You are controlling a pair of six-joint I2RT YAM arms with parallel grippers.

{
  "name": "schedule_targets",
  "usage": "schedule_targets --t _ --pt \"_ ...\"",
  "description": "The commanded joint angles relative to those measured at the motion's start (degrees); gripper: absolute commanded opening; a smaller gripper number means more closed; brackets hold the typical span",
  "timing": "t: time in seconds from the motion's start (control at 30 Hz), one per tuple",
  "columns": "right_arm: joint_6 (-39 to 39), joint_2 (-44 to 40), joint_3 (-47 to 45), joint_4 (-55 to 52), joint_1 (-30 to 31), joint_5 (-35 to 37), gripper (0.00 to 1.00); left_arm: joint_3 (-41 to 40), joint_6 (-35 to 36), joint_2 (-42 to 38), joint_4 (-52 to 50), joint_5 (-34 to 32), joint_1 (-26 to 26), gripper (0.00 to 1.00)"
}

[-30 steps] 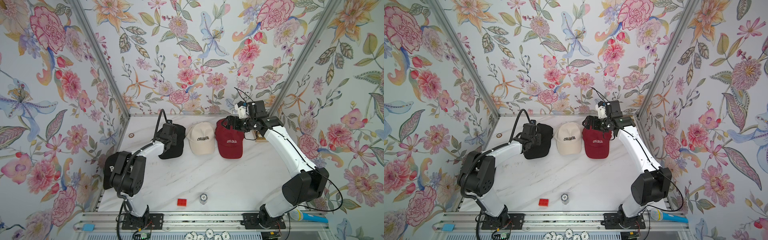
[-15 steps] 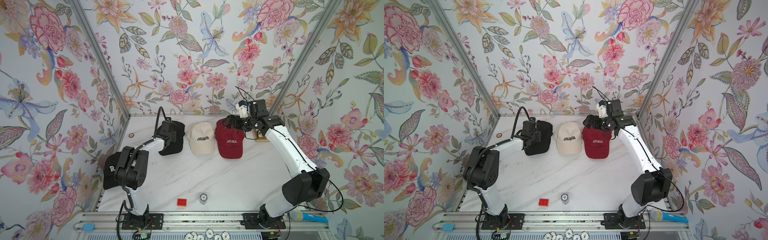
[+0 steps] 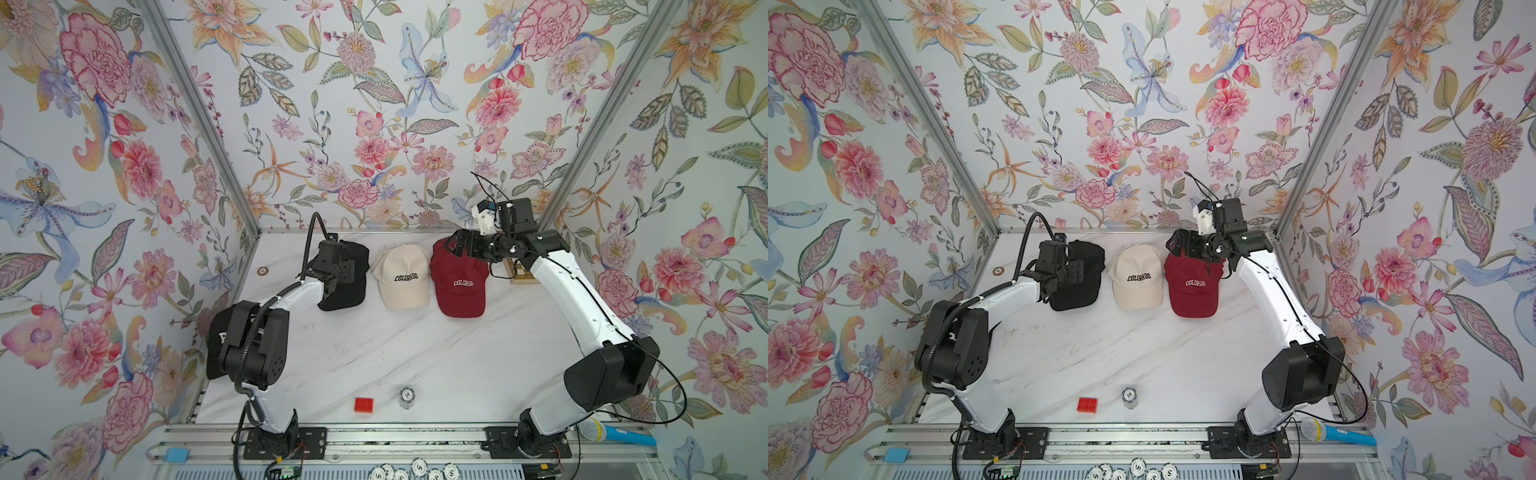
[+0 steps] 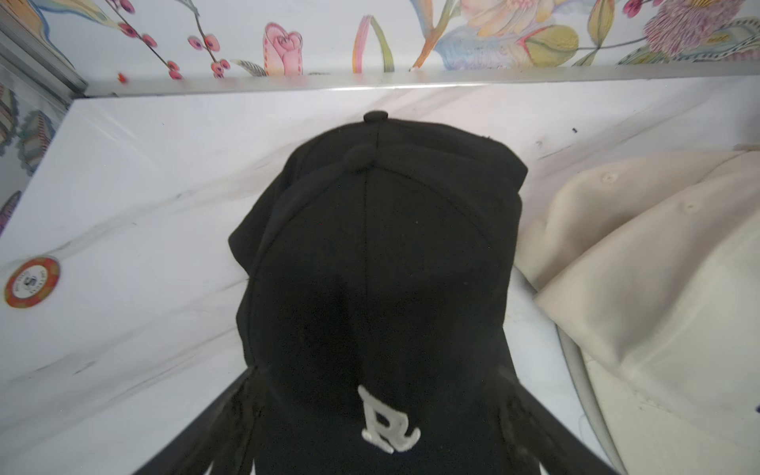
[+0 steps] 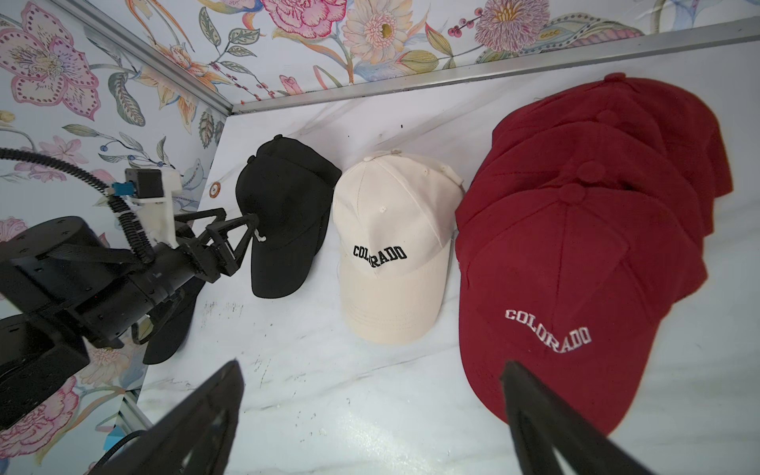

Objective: Stack the baseball caps by color
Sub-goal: Place the baseball cap on the baseball cap, then pick up the baseball cap from the center of the board.

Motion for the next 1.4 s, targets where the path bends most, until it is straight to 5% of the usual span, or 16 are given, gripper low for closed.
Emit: schedule_targets --t 0.0,0.27,0.6,1.37 --pt "-0.53 1.02 1.2 -0.91 0.88 -0.86 0.99 -2.08 0.41 -5.38 -2.03 -2.53 0.53 0.88" --pt "-1.44 1.45 1.55 -0.83 2.8 -1.91 0.99 -8.95 -3.78 -17.83 -9.52 -13.12 1.41 0.92" --pt "-2.68 1.62 1.47 -0.74 4.38 -3.67 0.99 -15.66 -17.12 -28.29 -20.98 -18.49 12.0 0.93" --pt "-4.61 2.17 1.98 -0.65 2.84 -5.24 0.99 -17.72 -16.52 -23.46 -21.7 -18.16 31.77 0.97"
